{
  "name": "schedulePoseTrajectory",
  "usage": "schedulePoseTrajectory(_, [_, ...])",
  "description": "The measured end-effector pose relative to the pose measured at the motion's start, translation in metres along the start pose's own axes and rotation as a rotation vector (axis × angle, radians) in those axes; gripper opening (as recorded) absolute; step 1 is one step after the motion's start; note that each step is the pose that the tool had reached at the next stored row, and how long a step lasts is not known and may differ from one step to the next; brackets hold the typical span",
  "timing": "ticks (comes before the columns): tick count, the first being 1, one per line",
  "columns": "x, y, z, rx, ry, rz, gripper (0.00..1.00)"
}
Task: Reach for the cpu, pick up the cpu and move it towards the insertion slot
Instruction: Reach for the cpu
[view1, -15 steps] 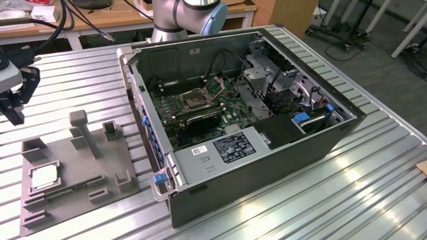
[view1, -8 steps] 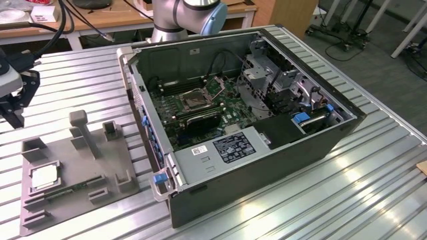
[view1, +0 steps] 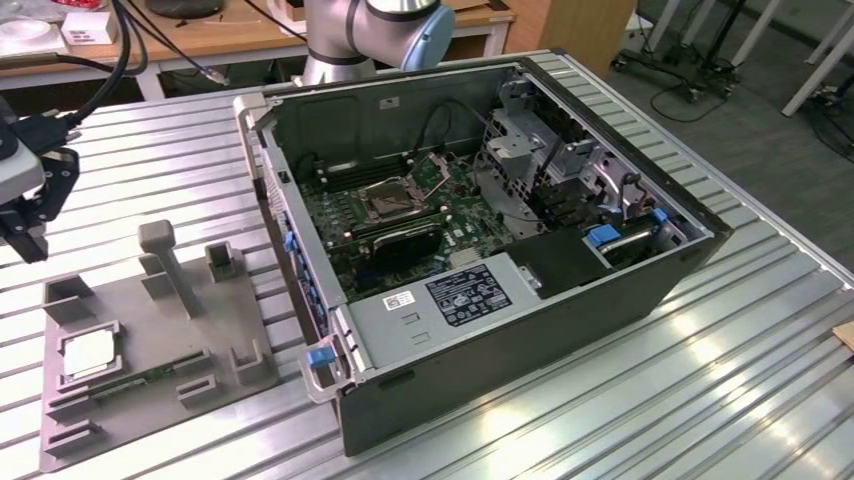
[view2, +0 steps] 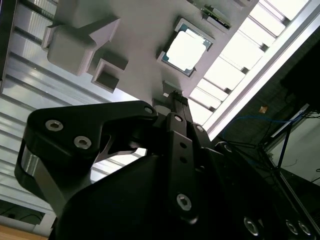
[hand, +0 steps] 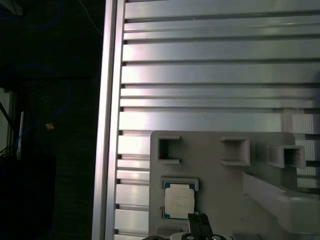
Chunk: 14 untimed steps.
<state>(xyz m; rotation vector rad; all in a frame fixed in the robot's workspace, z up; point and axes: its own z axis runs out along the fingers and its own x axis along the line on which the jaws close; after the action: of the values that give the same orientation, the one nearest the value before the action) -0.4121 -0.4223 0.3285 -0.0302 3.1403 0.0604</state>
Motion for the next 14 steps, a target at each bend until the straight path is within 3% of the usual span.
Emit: schedulePoseTrajectory(14, [0.0026,-0.0019,0.0039,0.0001,0.0002,0.000,0.11])
